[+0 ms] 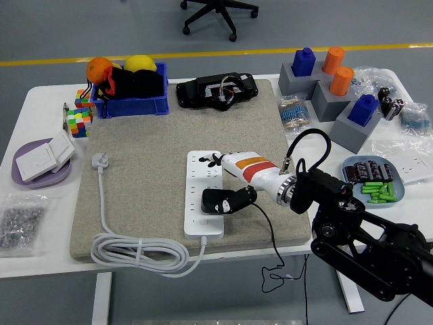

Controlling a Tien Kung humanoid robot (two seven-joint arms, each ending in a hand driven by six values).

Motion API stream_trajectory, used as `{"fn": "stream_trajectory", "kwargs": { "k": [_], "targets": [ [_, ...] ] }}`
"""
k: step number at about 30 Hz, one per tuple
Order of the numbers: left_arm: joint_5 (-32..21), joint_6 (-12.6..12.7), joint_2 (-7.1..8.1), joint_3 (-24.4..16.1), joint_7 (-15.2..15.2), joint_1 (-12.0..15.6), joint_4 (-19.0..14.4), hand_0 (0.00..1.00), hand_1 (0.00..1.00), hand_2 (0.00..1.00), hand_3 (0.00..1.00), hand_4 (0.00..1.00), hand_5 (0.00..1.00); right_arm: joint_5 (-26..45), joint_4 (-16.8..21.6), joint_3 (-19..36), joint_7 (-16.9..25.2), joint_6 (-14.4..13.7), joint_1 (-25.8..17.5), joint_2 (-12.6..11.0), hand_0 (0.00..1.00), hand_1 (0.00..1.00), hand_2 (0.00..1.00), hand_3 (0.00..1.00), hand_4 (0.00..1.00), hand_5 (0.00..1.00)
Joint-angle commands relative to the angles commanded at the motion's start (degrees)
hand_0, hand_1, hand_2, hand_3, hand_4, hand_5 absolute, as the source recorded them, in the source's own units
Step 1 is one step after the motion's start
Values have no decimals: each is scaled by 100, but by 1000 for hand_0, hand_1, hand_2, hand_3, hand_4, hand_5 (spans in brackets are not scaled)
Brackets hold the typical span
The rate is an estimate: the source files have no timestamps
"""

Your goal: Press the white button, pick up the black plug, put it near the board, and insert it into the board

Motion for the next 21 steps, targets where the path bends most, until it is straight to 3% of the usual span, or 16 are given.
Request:
{"fn": "stream_trajectory", "kwargs": {
  "k": [1,2,7,8,13,14,21],
  "targets": [
    [-4,-2,1,9,1,0,0,810,777,732,783,588,529,21,0,9,20,-5,-2,0,662,831,832,935,998,290],
    [4,-1,0,0,2,-1,0,810,777,732,783,588,529,102,-1,24,82,-48,-4,-3,831,884,878,944,998,306],
    [23,-1,0,-18,8,-4,0,810,777,732,783,588,529,505,-9,95,431,-376,-17,-19,831,884,878,944,998,306],
    [22,-1,-1,-19,6,-5,0,810,777,732,783,588,530,578,-12,111,503,-456,-20,-21,970,961,935,986,998,718],
    [2,-1,-7,-1,0,-4,0,810,777,732,783,588,530,733,-44,286,699,-713,-58,-26,970,961,935,986,998,718],
    [-1,-1,-8,3,-1,-4,0,810,777,732,782,587,528,727,-52,332,697,-723,-67,-31,998,998,998,998,998,998],
    [-1,0,-12,-5,0,3,0,810,777,732,783,588,533,1046,-161,767,839,-869,-173,-26,998,998,998,998,998,998]
  ]
}}
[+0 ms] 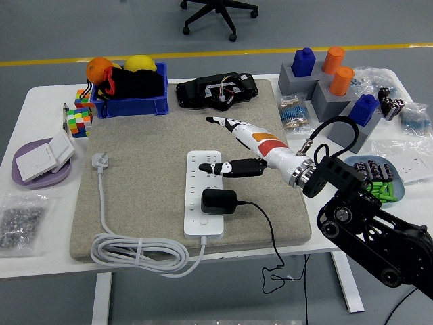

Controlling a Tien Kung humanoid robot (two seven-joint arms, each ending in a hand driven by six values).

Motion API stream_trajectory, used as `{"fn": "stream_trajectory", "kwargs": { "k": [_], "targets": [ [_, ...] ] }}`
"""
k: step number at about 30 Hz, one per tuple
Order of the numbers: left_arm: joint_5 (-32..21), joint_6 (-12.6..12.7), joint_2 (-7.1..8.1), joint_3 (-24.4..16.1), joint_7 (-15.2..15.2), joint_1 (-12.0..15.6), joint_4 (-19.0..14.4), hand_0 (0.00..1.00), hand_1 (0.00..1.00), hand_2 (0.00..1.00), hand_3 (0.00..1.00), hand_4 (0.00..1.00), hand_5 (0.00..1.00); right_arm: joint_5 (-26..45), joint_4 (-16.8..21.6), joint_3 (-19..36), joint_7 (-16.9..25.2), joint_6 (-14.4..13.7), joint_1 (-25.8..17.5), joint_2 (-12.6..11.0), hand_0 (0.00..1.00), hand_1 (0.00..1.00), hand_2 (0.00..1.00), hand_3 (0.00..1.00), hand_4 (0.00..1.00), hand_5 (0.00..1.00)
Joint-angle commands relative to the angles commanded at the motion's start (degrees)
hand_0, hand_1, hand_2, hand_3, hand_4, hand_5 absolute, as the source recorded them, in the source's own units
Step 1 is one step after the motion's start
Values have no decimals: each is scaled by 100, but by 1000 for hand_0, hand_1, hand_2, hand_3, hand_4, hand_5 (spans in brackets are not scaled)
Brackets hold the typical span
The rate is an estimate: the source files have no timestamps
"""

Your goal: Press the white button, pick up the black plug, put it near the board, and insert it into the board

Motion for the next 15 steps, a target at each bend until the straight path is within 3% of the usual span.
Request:
{"fn": "stream_trajectory", "kwargs": {
  "k": [15],
  "targets": [
    [-25,3,23,9,3,-24,0,810,777,732,782,588,530,187,8,1539,135,-459,-455,-165,998,998,998,998,998,998]
  ]
}}
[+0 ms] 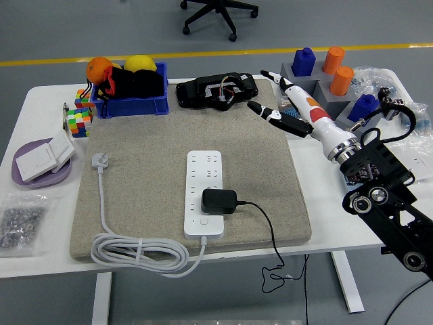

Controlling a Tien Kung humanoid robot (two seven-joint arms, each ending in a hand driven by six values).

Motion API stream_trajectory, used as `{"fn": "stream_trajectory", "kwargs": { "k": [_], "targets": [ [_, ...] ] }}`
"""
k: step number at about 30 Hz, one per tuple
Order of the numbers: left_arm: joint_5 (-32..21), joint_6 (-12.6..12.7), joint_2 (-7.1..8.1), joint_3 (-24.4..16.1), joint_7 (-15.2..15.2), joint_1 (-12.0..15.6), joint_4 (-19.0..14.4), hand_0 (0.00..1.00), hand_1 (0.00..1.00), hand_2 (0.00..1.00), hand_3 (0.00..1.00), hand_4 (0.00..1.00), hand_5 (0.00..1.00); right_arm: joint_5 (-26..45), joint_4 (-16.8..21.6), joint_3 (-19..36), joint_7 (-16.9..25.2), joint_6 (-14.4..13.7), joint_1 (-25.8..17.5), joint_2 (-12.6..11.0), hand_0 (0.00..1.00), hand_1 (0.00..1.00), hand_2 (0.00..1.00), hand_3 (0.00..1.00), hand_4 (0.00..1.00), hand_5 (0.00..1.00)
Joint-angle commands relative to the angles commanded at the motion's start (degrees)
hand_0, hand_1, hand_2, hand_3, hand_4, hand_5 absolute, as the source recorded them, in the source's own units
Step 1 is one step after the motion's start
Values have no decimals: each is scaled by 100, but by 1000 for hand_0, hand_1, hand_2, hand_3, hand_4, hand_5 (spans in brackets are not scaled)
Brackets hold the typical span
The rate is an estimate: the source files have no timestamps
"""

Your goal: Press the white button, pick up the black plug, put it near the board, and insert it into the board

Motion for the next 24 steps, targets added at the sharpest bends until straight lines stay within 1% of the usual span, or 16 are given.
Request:
{"fn": "stream_trajectory", "kwargs": {
  "k": [3,6,9,12,13,15,19,20,22,24],
  "targets": [
    [-20,0,5,21,-9,-6,0,810,777,732,782,588,530,-136,35,467,31,-57,-185,-98,998,998,998,998,998,998],
    [10,-2,14,2,-4,-4,0,810,777,732,782,588,530,-233,55,875,-12,-52,-339,-196,998,998,998,998,998,998],
    [53,-5,23,-29,8,-5,0,810,777,732,782,588,531,-306,75,1210,29,-43,-471,-219,998,998,998,998,998,998],
    [28,-7,18,4,-1,-18,0,810,777,732,782,588,531,-505,135,1557,491,-306,-683,-200,998,998,998,998,998,998],
    [29,-7,16,5,-3,-23,0,810,777,732,782,588,531,-537,151,1616,584,-369,-727,-204,998,998,998,998,998,998],
    [17,-7,14,24,-11,-40,0,810,777,732,783,588,530,-385,175,1759,879,-526,-866,-244,998,998,998,998,998,998],
    [20,-7,16,27,-20,-88,0,810,777,732,783,588,530,-78,262,2069,1216,-621,-1126,-355,998,998,998,998,998,998],
    [26,-10,19,25,-17,-95,0,810,777,732,783,588,531,-39,280,2124,1259,-639,-1168,-370,998,955,932,948,998,998],
    [107,-7,24,-58,-5,-112,0,810,777,732,783,588,531,232,366,2314,1416,-667,-1329,-411,998,955,932,948,998,998],
    [142,-7,27,-93,2,-118,0,810,777,732,783,588,531,344,422,2436,1445,-657,-1418,-413,998,955,932,948,998,998]
  ]
}}
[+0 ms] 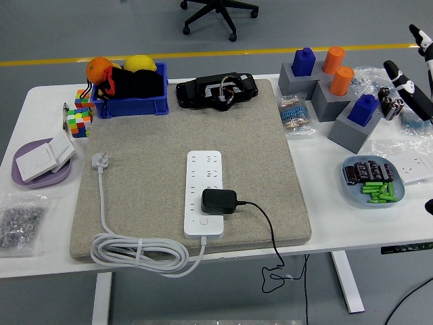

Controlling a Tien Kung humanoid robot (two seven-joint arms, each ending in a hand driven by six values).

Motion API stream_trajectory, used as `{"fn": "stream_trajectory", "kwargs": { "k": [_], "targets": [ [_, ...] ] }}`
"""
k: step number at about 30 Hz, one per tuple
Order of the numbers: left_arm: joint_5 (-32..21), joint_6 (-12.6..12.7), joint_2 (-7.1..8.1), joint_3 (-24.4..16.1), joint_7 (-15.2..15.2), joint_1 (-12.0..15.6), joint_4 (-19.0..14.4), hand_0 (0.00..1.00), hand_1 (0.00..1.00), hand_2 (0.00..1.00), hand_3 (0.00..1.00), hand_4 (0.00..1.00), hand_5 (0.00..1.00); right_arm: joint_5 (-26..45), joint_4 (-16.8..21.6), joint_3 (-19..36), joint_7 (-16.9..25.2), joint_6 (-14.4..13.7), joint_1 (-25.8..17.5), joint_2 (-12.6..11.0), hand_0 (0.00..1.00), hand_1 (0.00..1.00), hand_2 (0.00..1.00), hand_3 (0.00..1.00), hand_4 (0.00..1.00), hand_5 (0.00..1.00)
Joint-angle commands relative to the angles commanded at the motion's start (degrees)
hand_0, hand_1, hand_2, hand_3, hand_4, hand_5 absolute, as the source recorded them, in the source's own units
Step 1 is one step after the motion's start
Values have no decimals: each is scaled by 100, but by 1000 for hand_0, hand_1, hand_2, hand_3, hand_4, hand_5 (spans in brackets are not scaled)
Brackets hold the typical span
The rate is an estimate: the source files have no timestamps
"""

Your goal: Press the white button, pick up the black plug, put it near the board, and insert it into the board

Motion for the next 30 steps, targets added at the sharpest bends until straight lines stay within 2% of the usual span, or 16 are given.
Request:
{"fn": "stream_trajectory", "kwargs": {
  "k": [1,2,7,8,13,14,22,27,30],
  "targets": [
    [35,0,0,-35,6,-4,0,810,777,732,783,588,531,-4,53,128,-33,12,-79,22,998,955,932,948,998,998],
    [57,2,-3,-62,10,-8,0,810,777,732,782,588,530,-2,86,219,-63,33,-129,44,953,876,836,858,998,699],
    [96,0,-27,-104,16,-10,0,810,777,732,782,588,530,210,217,522,-116,139,-313,188,953,876,836,858,998,699],
    [94,-1,-30,-99,14,-11,0,810,777,732,782,587,530,238,232,542,-111,150,-331,204,910,817,789,799,998,541],
    [36,6,-58,-64,-11,-30,0,810,777,732,782,587,530,277,413,625,-209,234,-470,314,910,817,789,799,998,541],
    [34,6,-63,-65,-15,-26,0,810,777,732,783,587,530,276,438,625,-233,255,-487,320,896,791,772,790,980,493],
    [103,-7,-97,-31,-11,-13,0,810,777,732,783,587,530,178,724,875,-468,457,-656,405,886,771,758,775,970,489],
    [107,-20,-129,75,46,-126,0,810,777,732,783,587,529,94,983,1230,-570,553,-794,533,878,748,739,762,957,489],
    [211,-36,-188,-27,117,-232,0,810,777,732,783,587,529,129,1121,1437,-540,554,-872,612,878,748,739,762,957,489]
  ]
}}
